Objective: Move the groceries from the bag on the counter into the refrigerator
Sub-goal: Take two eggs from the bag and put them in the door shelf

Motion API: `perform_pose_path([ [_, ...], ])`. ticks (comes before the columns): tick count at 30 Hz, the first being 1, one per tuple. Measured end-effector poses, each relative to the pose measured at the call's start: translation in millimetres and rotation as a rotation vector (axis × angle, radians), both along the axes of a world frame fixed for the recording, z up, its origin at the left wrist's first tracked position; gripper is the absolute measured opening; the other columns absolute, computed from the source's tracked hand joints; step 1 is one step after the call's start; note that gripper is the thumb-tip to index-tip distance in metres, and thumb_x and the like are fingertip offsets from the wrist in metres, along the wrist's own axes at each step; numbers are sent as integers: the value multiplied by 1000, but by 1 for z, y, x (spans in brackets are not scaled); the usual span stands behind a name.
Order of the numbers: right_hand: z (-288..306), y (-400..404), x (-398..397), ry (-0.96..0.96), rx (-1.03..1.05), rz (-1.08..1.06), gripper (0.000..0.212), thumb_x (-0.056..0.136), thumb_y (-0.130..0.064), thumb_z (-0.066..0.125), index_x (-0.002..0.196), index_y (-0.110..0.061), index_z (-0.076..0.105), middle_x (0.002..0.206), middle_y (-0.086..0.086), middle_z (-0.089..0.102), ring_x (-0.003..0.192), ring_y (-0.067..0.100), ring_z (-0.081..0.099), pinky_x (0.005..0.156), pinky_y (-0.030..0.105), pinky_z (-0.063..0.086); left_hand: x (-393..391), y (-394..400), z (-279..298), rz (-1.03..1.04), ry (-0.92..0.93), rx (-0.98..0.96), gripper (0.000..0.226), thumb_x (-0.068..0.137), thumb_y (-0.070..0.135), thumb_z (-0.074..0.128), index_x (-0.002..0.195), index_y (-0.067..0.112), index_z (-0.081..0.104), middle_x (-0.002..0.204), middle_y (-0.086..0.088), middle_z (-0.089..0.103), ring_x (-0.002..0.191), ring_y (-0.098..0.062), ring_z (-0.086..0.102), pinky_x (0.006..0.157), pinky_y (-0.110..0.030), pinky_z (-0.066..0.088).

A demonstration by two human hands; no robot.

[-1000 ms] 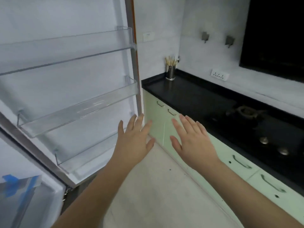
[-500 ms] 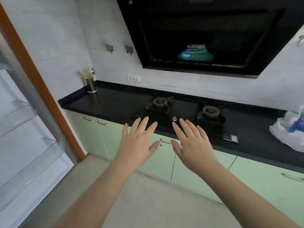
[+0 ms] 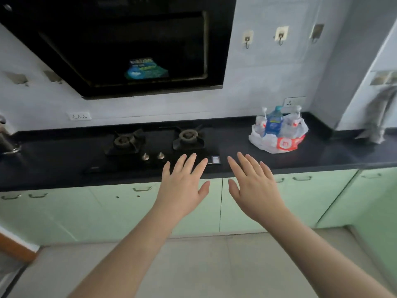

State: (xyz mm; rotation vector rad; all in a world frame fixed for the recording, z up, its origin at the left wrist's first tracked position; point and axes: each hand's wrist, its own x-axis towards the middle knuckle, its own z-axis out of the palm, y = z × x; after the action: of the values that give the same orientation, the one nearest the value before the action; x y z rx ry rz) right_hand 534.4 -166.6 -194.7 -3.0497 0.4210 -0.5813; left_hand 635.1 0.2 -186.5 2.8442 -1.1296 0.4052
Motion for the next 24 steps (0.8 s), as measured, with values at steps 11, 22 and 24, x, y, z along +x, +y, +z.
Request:
perform_pose_path([
  [11,-15,-102,-17,3,46,-231,61,91,-43,28,144,-17,45,147,11,48,137,30,42,111,51,34,14,-129,-8,-221,-36,27,59,98,55,26,152,32,20,161,-2,21,148,-25,14,116,-54,16],
  [22,-24,-180,19,60,5,-403,61,91,-42,30,144,-17,45,148,10,47,138,28,41,112,49,33,85,-227,-26,-370,-5,12,59,94,51,24,147,27,36,153,-6,39,142,-28,30,110,-57,27],
  [24,-26,-192,22,72,5,-447,61,92,-43,28,146,-19,41,150,9,44,140,27,37,115,47,29,95,-246,-28,-408,-6,10,58,95,52,26,148,27,34,154,-5,37,143,-27,27,112,-57,24],
])
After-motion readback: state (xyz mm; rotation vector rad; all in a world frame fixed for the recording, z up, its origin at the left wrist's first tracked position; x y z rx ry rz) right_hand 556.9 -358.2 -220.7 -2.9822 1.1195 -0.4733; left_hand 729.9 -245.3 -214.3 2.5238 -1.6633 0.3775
